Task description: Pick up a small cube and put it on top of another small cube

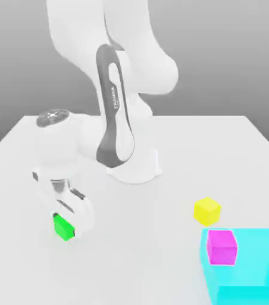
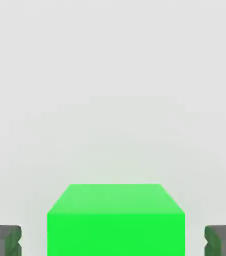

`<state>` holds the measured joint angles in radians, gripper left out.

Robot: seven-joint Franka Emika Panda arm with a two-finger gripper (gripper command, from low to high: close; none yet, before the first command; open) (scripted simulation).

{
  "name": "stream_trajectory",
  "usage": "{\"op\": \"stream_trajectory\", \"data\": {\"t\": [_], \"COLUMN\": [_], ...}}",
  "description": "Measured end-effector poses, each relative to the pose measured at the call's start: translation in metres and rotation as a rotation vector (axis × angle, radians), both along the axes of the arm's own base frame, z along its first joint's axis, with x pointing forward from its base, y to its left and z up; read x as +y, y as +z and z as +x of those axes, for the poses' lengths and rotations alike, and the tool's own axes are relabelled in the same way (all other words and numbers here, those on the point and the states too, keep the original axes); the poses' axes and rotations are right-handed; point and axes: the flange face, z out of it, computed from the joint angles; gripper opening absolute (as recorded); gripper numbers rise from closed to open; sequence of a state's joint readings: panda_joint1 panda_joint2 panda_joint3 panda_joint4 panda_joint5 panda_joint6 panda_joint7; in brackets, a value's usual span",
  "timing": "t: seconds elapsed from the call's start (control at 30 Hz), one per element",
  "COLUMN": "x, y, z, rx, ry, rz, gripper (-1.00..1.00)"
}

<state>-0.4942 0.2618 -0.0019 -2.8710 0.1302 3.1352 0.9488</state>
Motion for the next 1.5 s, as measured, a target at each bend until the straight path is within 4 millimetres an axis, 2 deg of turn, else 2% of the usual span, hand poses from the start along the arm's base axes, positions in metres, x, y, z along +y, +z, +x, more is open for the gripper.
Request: {"op": "stream_trajectory", "data": {"t": [0.13, 0.37, 0.57, 0.6, 0.67, 0.77, 0.87, 0.97, 1.07, 1.23, 1.37, 1.4, 1.43, 1.5], "x": [0.0, -0.001, -0.001, -0.002, 0.009, 0.047, 0.118, 0.172, 0.233, 0.341, 0.431, 0.447, 0.455, 0.462], "y": [-0.001, 0.032, 0.059, 0.063, 0.07, 0.082, 0.096, 0.111, 0.128, 0.161, 0.191, 0.191, 0.183, 0.154], "z": [0.0, 0.006, 0.0, 0.002, 0.026, 0.075, 0.123, 0.156, 0.18, 0.199, 0.194, 0.192, 0.191, 0.189], "rx": [0.0, -0.008, -0.001, 0.0, 0.001, 0.003, 0.005, 0.007, 0.009, 0.009, 0.005, 0.003, 0.002, 0.002], "ry": [0.0, -0.003, -0.003, -0.003, 0.048, 0.177, 0.36, 0.476, 0.591, 0.768, 0.904, 0.928, 0.939, 0.948], "rz": [0.0, -0.001, 0.0, 0.002, 0.007, 0.015, 0.021, 0.024, 0.023, 0.017, 0.008, 0.006, 0.004, 0.003], "gripper": [-1.0, -1.0, -1.0, -1.0, -1.0, -1.0, -1.0, -1.0, -1.0, -1.0, -1.0, -1.0, -1.0, -1.0]}}
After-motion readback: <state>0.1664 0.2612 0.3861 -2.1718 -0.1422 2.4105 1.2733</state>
